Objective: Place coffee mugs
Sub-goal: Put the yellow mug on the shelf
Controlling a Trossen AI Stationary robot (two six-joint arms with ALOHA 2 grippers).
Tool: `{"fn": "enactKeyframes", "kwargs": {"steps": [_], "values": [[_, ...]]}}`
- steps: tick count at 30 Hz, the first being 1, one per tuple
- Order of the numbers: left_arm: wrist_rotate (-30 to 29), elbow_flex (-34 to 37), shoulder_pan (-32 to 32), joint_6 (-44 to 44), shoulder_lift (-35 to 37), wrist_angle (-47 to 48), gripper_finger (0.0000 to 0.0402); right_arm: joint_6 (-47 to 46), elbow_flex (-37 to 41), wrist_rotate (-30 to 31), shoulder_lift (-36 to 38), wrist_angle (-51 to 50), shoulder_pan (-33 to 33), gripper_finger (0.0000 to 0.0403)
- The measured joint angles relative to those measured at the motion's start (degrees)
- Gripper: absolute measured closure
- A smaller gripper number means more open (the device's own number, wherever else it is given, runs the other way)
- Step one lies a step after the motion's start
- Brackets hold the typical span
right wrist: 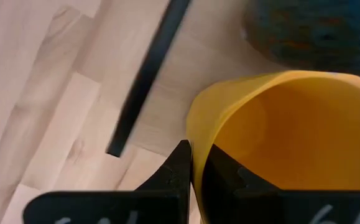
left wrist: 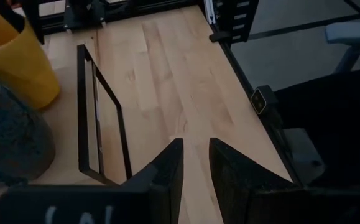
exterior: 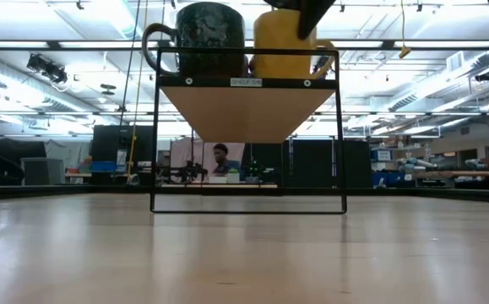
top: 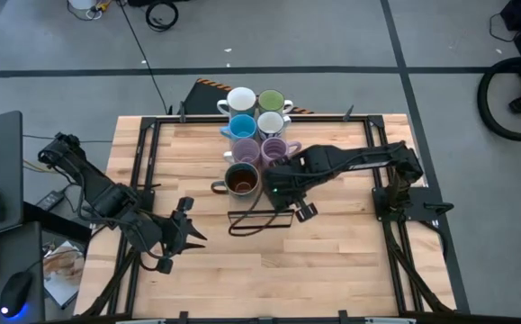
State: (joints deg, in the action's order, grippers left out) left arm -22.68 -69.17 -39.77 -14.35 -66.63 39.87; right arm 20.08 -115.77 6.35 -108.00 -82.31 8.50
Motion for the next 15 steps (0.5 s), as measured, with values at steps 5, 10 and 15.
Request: {"fn": "enactKeyframes", "kwargs": {"steps": [5,10,15], "values": [[0.0,0.0,0.0,-0.3,0.0,0.7,0.0317,1.2,0.0,-2.1,-0.7,0.3,-0.5,0.037],[0.0,0.0,0.0,-0.3,0.0,1.4,0.0317,1.1,-0.1,-1.2,-1.3,1.1,-0.7,0.0358],[0.0,0.0,0.0,-0.4,0.0,2.1,0.0317,1.4,0.0,0.3,-1.6,2.7,-0.7,0.0331]]}}
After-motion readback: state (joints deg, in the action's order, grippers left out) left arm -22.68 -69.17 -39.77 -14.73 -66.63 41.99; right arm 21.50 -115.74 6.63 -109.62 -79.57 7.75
